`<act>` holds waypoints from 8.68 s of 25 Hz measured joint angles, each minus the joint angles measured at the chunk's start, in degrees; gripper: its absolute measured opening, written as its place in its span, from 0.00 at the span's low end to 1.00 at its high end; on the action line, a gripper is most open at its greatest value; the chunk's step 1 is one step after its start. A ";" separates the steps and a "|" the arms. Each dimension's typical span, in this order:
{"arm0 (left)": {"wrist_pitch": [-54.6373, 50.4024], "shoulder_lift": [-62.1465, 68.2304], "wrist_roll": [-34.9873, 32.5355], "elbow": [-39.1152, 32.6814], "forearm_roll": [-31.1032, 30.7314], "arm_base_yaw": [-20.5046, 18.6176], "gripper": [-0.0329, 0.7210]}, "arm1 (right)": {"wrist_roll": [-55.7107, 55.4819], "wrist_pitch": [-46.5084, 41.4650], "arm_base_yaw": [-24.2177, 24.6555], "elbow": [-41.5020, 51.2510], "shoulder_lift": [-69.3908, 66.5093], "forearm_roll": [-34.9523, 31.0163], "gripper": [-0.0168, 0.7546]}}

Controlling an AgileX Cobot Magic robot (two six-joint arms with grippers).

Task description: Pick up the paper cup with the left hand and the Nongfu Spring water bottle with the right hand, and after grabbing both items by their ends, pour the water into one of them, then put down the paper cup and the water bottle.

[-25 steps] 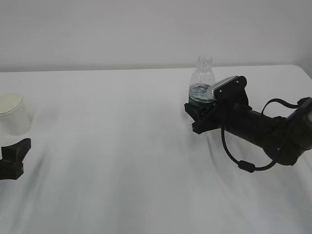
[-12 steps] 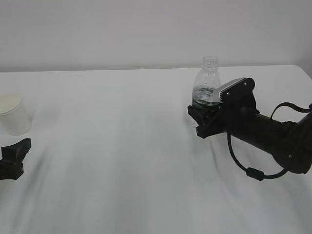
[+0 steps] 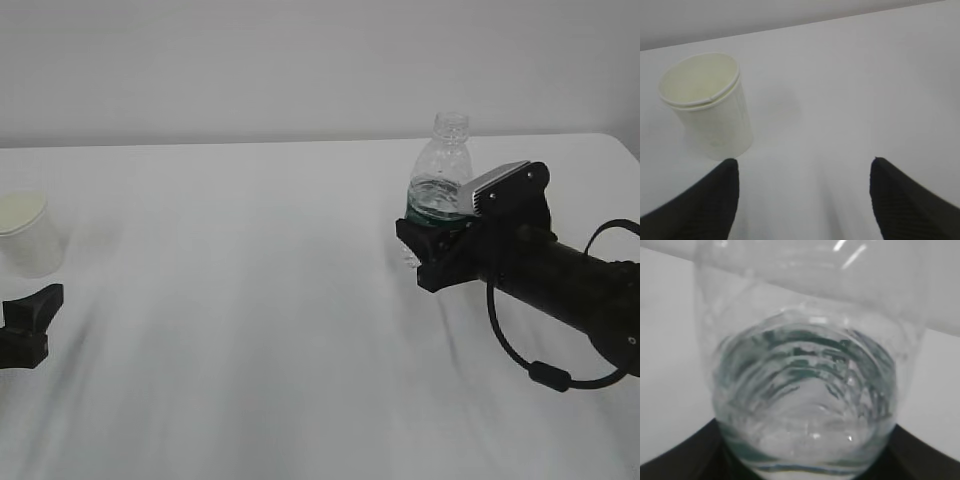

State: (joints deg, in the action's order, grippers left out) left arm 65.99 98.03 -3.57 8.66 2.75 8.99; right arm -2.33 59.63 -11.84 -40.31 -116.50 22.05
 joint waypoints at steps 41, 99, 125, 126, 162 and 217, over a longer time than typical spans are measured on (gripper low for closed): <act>0.00 0.00 -0.10 0.00 4.62 0.00 0.82 | 2.83 4.06 0.00 15.36 9.33 -4.58 0.61; 0.04 13.76 -0.81 14.56 1.03 -8.36 0.82 | 2.83 4.06 -0.10 15.36 9.33 -4.68 0.61; 0.04 17.22 -1.98 17.10 -0.62 -8.36 0.78 | 3.71 4.06 -0.10 15.36 9.33 -4.68 0.61; 0.04 17.45 -2.03 17.48 -0.62 -8.36 0.78 | 3.71 4.06 -0.10 15.36 9.33 -4.68 0.61; 0.04 23.39 -2.75 24.69 1.75 -10.91 0.76 | 3.71 4.06 -0.10 15.36 9.33 -4.68 0.61; 0.04 31.78 -2.75 40.15 1.26 -10.91 0.78 | 3.75 4.06 -0.10 15.45 9.33 -3.86 0.60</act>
State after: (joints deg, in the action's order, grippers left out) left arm 66.03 129.81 -6.32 48.81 4.01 -1.92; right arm 1.42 63.69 -11.94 -24.86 -107.17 18.20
